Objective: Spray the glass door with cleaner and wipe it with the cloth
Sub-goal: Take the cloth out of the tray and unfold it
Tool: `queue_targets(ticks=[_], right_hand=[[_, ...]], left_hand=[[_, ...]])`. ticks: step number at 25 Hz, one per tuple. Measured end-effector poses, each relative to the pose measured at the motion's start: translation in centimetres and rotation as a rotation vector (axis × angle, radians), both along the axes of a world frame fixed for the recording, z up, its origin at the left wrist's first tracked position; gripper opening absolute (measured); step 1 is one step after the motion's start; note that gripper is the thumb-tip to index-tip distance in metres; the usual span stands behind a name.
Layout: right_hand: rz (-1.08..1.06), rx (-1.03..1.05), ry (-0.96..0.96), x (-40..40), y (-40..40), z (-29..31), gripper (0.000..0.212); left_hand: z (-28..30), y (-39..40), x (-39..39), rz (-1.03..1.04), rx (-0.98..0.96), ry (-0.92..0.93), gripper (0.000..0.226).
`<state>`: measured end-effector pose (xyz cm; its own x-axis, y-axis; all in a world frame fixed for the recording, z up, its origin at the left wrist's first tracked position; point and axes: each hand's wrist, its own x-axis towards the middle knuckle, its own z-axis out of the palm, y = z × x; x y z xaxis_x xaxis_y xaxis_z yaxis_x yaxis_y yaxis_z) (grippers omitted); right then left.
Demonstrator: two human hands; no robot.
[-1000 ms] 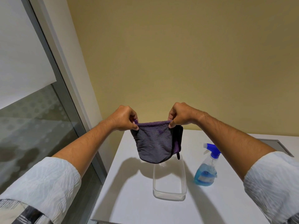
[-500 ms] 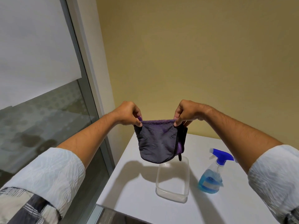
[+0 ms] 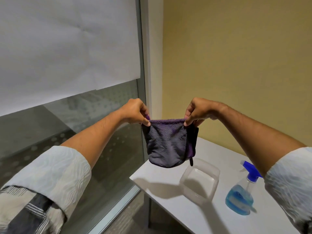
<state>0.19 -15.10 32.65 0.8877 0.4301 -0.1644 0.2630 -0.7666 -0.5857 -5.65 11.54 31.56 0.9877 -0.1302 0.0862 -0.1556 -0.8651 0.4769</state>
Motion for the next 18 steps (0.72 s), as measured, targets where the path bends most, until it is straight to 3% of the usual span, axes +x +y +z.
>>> queue_targets(ticks=[11, 18], right_hand=[[0.376, 0.026, -0.028, -8.4, 17.1, 3.2, 0.014], [0.65, 0.015, -0.049, -20.3, 31.5, 5.2, 0.015]], left_hand=[[3.0, 13.2, -18.4, 0.365, -0.019, -0.008, 0.018], [4.0, 23.0, -35.2, 0.666, -0.08, -0.042, 0.02]])
